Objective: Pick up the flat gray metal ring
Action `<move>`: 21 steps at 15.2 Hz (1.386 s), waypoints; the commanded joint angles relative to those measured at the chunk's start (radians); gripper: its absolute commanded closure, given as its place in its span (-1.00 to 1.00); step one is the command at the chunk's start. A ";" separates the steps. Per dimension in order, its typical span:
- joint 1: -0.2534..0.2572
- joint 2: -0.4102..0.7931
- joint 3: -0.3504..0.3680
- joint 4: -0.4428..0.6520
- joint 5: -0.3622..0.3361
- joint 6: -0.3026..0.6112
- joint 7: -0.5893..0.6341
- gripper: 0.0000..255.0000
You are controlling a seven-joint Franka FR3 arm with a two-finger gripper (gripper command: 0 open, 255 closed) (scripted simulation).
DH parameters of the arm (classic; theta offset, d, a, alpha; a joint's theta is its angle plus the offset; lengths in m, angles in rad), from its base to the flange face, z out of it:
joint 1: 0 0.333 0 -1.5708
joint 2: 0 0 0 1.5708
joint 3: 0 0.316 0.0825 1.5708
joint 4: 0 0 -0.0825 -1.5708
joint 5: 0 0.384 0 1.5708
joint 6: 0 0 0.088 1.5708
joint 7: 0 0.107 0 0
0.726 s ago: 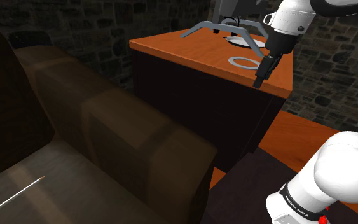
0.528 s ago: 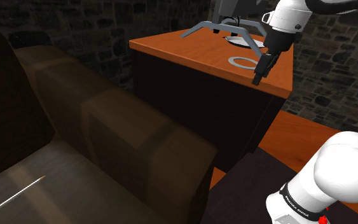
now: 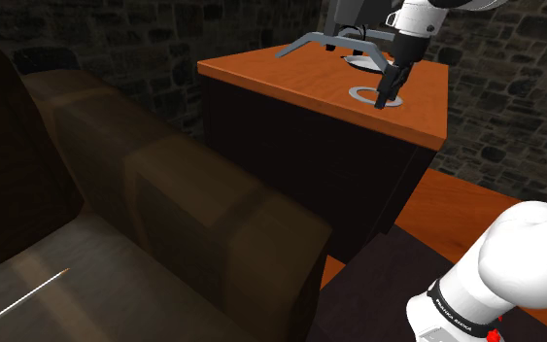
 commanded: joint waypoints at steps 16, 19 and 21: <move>-0.022 0.334 -0.139 0.219 0.027 0.095 -0.194 -1.00; -0.022 0.333 -0.139 0.219 0.026 0.094 -0.194 1.00; -0.022 0.332 -0.138 0.219 0.026 0.094 -0.194 1.00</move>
